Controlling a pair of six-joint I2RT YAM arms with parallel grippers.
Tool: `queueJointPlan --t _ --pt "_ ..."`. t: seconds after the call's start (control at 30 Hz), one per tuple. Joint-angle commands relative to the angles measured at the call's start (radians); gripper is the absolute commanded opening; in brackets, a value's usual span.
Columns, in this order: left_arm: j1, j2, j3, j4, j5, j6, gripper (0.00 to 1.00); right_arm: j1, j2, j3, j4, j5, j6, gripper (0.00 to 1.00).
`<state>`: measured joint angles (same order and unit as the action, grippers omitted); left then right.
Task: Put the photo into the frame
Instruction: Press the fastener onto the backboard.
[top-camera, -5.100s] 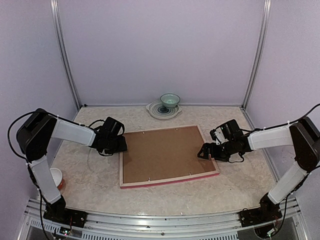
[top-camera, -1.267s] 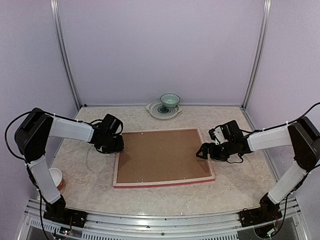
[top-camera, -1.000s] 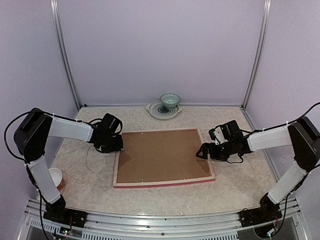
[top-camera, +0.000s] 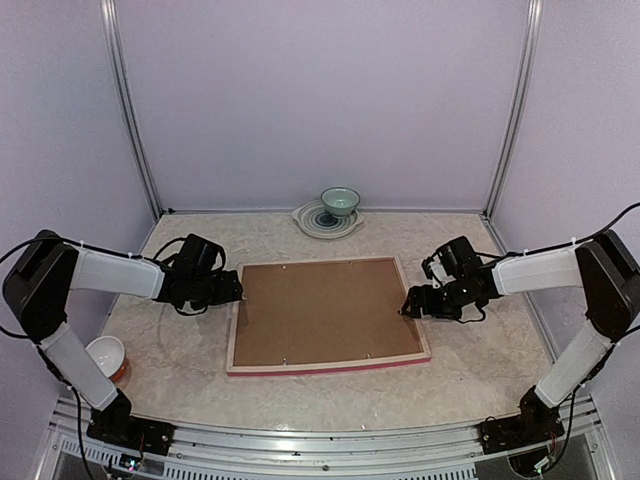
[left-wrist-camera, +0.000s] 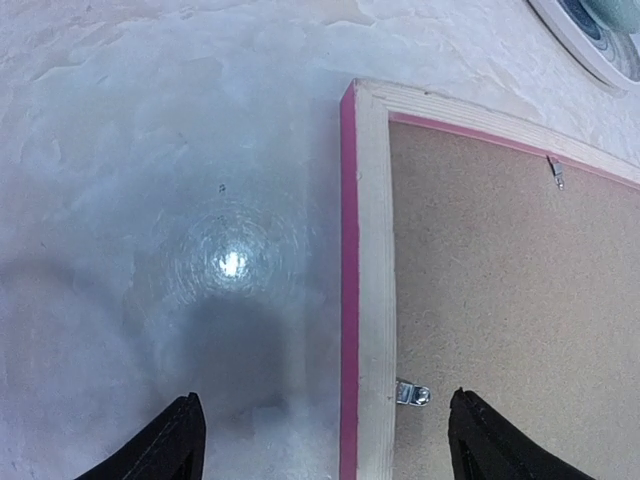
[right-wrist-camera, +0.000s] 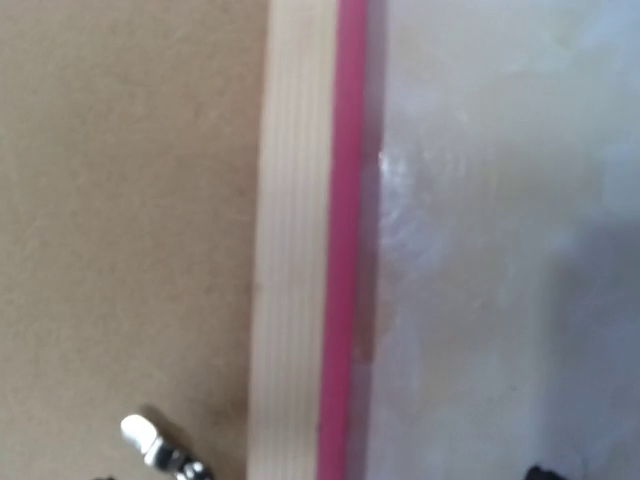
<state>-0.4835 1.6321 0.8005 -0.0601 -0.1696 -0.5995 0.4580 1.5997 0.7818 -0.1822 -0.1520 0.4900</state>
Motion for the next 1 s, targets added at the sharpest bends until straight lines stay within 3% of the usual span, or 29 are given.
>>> queueJointPlan --t 0.0,0.33,0.67,0.97 --pt "0.008 -0.037 -0.059 0.165 -0.018 0.042 0.84 0.008 0.026 0.037 -0.05 0.03 -0.016 0.86" --pt "0.024 -0.032 -0.157 0.359 0.088 0.091 0.85 0.041 0.062 0.11 -0.091 0.062 -0.045 0.82" --pt "0.058 0.004 -0.156 0.363 0.148 0.073 0.85 0.083 0.124 0.181 -0.134 0.135 -0.042 0.77" --pt "0.064 0.023 -0.153 0.367 0.163 0.07 0.85 0.082 0.077 0.163 -0.13 0.105 -0.052 0.75"
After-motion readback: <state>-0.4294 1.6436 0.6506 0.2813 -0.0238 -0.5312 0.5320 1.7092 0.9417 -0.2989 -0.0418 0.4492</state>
